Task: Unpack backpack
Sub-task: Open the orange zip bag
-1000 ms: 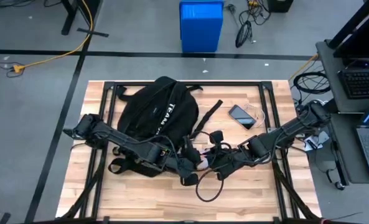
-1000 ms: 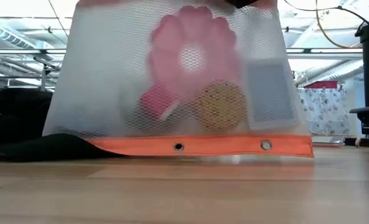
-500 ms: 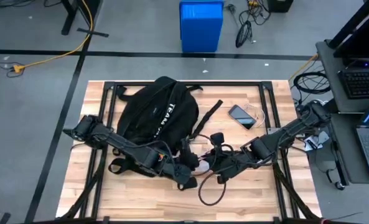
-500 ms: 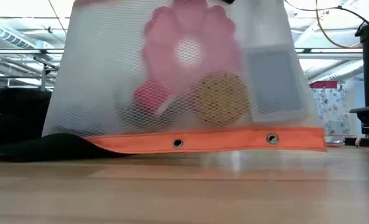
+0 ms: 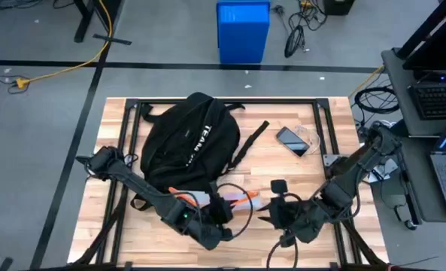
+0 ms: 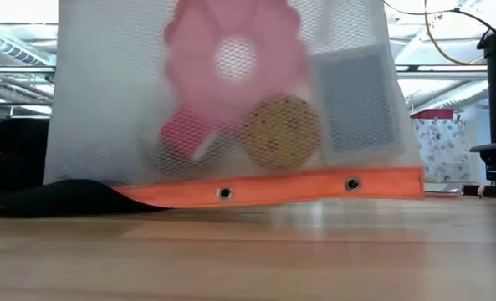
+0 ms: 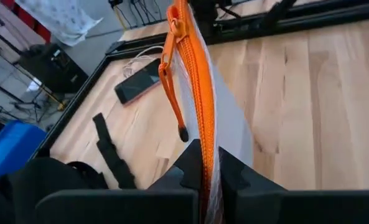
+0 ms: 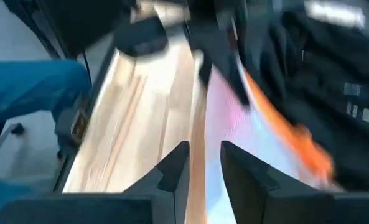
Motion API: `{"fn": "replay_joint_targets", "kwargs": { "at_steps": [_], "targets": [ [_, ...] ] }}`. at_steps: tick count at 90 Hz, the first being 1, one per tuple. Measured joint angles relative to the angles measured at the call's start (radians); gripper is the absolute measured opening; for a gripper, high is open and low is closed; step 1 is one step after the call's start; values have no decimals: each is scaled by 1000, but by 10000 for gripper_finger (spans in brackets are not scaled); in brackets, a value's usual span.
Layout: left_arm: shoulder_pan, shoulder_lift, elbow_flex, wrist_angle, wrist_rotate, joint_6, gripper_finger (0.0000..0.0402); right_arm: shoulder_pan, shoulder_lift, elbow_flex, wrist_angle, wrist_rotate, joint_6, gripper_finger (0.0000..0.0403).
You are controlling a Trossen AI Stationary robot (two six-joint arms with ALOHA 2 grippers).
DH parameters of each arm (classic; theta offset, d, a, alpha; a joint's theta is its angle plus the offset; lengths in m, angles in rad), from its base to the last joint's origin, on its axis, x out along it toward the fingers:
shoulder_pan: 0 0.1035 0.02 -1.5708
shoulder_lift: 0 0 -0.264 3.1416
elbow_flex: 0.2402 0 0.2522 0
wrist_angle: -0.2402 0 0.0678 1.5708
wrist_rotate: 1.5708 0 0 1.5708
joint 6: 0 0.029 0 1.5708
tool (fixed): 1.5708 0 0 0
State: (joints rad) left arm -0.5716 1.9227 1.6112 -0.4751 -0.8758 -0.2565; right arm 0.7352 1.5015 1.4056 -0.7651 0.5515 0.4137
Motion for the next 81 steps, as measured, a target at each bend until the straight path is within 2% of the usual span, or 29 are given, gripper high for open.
{"fn": "replay_joint_targets", "kwargs": {
  "at_steps": [8, 15, 26, 42, 61, 81],
  "targets": [
    [-25, 20, 1, 6, -22, 4, 0, 0, 1, -23, -80, 0, 119, 78],
    [-40, 42, 1, 18, -37, 28, 0, -7, 1, -53, -106, 1, 155, 78],
    [-52, 66, 1, 62, -57, 102, 0, -45, 2, -94, -105, -2, 106, 78],
    [-49, 104, 1, 101, -77, 113, 0, -94, 2, -110, -48, -12, 17, 78],
    [-40, 133, 2, 102, -94, 140, 0, -92, 2, -110, 30, -130, -11, 78],
    [-40, 133, 2, 96, -93, 140, 0, -56, 2, -110, -7, -143, 4, 78]
  ]
}}
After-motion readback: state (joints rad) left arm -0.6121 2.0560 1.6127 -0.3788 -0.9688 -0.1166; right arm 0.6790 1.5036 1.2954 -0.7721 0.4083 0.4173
